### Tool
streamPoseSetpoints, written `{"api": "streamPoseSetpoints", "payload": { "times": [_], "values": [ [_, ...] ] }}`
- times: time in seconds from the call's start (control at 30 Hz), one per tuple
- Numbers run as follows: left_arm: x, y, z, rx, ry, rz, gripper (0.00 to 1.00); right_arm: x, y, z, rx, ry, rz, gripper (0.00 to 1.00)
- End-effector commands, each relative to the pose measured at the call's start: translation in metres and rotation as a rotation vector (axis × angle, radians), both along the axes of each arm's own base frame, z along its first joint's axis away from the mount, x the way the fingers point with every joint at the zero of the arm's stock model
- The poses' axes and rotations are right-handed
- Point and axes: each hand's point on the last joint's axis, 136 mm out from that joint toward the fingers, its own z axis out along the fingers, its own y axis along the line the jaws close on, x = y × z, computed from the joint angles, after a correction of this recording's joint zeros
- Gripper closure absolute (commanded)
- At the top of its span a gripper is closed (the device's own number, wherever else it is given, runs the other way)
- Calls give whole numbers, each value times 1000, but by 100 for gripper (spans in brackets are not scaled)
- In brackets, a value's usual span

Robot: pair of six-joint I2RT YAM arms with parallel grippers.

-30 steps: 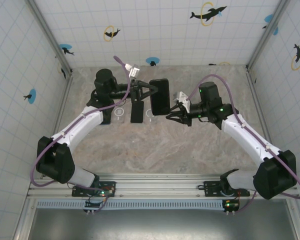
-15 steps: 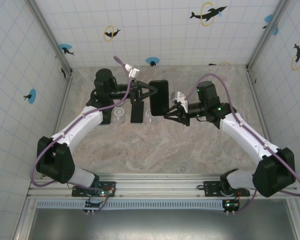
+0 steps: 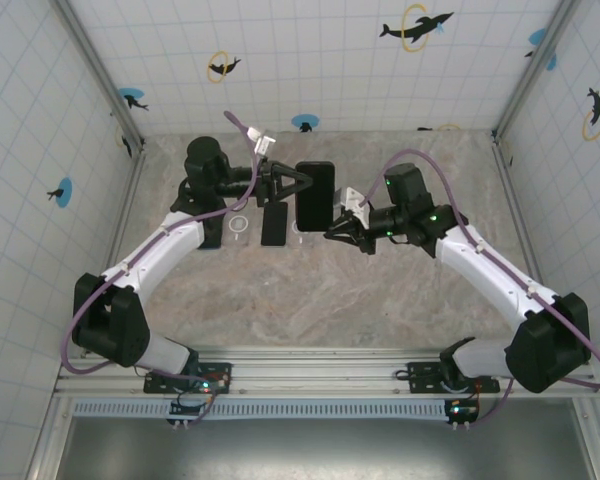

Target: Take the phone out of the phone case

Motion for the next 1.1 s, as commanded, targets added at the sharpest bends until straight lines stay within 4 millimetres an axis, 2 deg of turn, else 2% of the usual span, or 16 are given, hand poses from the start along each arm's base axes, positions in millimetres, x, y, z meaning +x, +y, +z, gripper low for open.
{"api": "streamPoseSetpoints", "payload": {
  "times": [0.0, 0.1, 0.23, 0.43, 0.6, 0.83, 1.07],
  "values": [
    [-30, 1, 15, -11, 29, -97, 100, 31, 6, 46, 41, -267, -73, 86],
    [-31, 2, 13, -9, 38, -96, 100, 31, 11, 68, 149, -282, -86, 86],
    [-32, 0, 13, -9, 42, -92, 100, 29, 15, 80, 194, -269, -76, 85],
    [-28, -1, 15, -12, 34, -78, 100, 24, 14, 85, 261, -209, -78, 82],
    [-24, -2, 11, -11, 31, -58, 100, 15, 15, 94, 310, -183, -47, 76],
    [-8, -2, 10, -17, 34, 23, 100, 4, 10, 91, 349, -101, -28, 67],
    [14, 1, 18, -92, 154, 163, 100, 2, 6, 95, 494, 126, -61, 67]
  ]
}}
